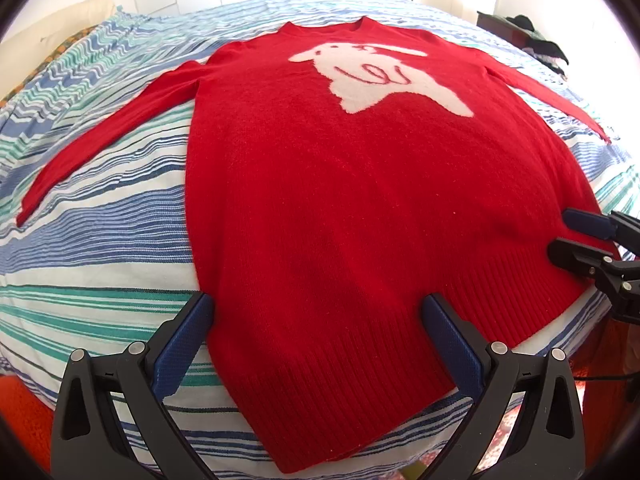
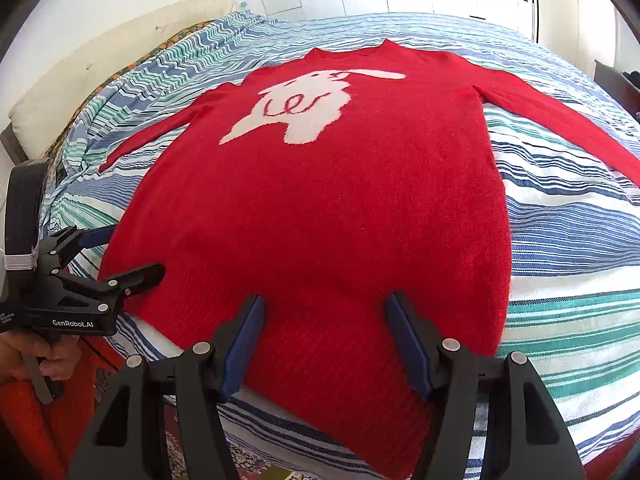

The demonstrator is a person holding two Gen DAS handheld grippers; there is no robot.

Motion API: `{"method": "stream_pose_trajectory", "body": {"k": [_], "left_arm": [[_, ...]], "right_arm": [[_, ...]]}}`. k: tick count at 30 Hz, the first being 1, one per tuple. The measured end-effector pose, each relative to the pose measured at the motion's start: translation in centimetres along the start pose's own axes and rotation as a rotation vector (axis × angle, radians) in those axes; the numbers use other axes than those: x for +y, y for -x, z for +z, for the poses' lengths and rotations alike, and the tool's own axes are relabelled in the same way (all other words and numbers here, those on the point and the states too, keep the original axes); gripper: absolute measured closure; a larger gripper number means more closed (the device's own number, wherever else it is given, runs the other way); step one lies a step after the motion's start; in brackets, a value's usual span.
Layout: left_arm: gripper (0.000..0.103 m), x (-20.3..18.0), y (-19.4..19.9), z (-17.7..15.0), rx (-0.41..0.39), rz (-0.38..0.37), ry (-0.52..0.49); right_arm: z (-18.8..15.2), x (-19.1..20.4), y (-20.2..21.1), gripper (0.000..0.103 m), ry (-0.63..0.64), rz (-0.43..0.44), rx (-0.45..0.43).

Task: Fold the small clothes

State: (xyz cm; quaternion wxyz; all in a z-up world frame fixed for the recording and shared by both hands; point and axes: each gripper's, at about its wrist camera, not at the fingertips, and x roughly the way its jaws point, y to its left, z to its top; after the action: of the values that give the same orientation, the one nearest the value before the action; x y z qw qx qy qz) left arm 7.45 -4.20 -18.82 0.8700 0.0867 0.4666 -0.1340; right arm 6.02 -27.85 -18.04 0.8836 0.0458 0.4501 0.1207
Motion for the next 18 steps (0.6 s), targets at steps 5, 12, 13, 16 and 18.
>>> {"method": "stream_pose_trajectory", "body": {"k": [5, 12, 13, 16, 18], "left_arm": [[0.000, -0.04, 0.06, -0.03, 0.000, -0.003, 0.001], [0.000, 0.10, 0.26, -0.11, -0.004, -0.012, 0.010], [0.000, 0.10, 0.27, -0.14, -0.006, -0.010, 0.011], [0.000, 0.09, 0.32, -0.22, -0.008, -0.007, 0.011], [0.000, 0.17, 0.34, -0.15, -0.006, -0.009, 0.010]], "right_arm": [[0.00, 0.04, -0.02, 0.039, 0.002, -0.003, 0.000], [0.11, 0.54, -0.24, 0.032, 0.026, -0.012, -0.001], [0.08, 0.63, -0.24, 0.031, 0.029, -0.013, -0.001], [-0.02, 0.72, -0.24, 0.029, 0.032, -0.016, -0.006], [0.03, 0.77, -0.28, 0.027, 0.035, -0.012, -0.005]]}}
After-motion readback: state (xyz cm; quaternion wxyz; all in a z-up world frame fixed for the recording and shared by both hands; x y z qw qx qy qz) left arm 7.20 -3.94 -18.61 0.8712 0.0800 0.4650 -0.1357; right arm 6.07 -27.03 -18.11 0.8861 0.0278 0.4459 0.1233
